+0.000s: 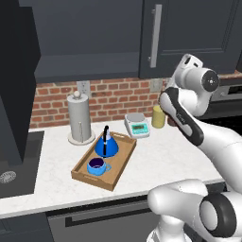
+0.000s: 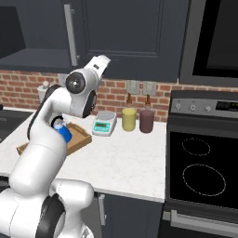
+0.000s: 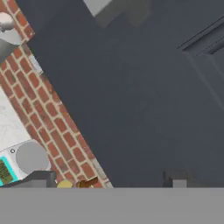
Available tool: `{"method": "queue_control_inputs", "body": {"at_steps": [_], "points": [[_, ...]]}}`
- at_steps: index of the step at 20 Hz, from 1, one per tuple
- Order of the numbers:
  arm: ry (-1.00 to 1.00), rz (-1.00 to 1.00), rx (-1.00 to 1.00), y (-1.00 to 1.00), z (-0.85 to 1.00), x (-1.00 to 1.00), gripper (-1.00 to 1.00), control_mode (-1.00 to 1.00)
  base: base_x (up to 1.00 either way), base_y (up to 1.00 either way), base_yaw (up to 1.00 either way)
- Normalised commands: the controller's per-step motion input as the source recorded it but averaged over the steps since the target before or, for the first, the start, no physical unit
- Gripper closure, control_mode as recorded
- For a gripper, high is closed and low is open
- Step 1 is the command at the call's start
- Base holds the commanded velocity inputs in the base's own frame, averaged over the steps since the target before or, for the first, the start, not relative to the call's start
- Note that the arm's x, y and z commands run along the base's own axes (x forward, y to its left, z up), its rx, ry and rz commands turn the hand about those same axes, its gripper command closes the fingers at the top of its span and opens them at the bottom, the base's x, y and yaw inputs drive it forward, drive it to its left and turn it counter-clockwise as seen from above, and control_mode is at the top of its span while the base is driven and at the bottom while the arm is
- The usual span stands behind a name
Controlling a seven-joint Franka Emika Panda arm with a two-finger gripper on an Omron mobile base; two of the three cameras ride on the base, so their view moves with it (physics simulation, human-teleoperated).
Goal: Pick the kettle from the counter and place it on the tray. Then pick the mug from the cabinet and place it on the tray. Then close the cabinet doors.
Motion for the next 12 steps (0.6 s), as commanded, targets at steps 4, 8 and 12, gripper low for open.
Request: {"method": "queue_control_inputs", "body": {"at_steps": [4, 8, 12], "points": [[0.00, 0.01, 0.03, 0.00, -0.12, -0.73, -1.00, -1.00, 0.00, 0.00, 0.00], [0.00, 0.00, 0.02, 0.00, 0.42, -0.76, -1.00, -1.00, 0.00, 0.00, 0.00], [0.09, 0.00, 0.00, 0.09, 0.56, -0.62, -1.00, -1.00, 0.00, 0.00, 0.00]]}}
